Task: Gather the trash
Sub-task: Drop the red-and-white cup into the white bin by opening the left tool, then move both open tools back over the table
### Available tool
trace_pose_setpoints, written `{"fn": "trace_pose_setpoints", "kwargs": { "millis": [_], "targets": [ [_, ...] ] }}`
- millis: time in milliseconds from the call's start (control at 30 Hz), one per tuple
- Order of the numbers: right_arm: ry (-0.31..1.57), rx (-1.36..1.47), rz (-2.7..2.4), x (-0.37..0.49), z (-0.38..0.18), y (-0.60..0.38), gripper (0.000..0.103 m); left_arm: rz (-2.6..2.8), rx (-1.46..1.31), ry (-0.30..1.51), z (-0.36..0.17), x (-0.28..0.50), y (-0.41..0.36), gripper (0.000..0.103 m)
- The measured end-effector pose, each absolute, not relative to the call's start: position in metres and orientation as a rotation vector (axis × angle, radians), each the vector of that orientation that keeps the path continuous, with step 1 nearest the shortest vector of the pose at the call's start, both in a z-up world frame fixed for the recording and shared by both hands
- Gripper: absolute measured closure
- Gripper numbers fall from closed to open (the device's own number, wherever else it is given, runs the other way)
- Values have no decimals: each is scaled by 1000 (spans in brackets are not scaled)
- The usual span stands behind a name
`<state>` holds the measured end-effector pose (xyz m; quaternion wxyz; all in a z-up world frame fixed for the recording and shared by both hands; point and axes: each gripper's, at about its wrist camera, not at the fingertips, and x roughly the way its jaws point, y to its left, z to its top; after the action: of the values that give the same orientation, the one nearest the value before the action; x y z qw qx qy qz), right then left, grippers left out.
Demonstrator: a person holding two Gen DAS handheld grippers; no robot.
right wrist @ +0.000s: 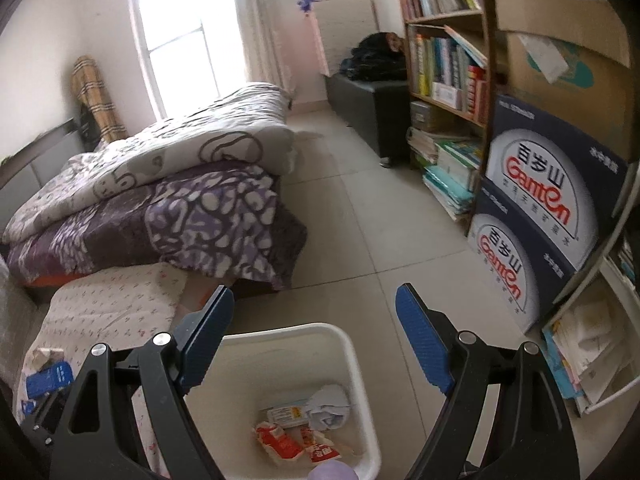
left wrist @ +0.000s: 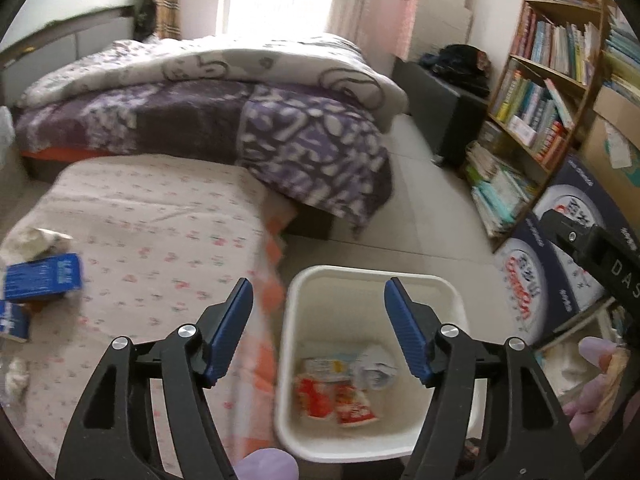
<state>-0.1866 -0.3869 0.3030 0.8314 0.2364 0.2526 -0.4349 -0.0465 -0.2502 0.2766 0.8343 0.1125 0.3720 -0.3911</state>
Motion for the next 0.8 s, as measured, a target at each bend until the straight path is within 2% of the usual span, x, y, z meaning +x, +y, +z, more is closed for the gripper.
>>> {"fn": "trace_pose_setpoints", "kwargs": {
  "millis": [67, 100, 167, 333, 567, 800],
  "targets": [
    [541, 483, -905, -177, 304, -378, 20, -791, 238, 769, 280, -41, -239, 32],
    [539, 471, -899, -171, 305, -372, 16, -770, 238, 760, 282, -37, -233, 30],
    [535, 452, -886, -163, 307, -362, 14, -729, 238, 744, 283, -31, -223, 23],
    [541, 400, -841, -139, 311, -338, 14, -633, 218, 742, 286, -9, -195, 21],
    [568, 355, -784, -110, 308, -307, 11, -495, 221, 727, 285, 13, -155, 12],
    [627, 332, -703, -74, 298, -276, 11, -384, 226, 762, 274, 37, -117, 12]
  ]
}}
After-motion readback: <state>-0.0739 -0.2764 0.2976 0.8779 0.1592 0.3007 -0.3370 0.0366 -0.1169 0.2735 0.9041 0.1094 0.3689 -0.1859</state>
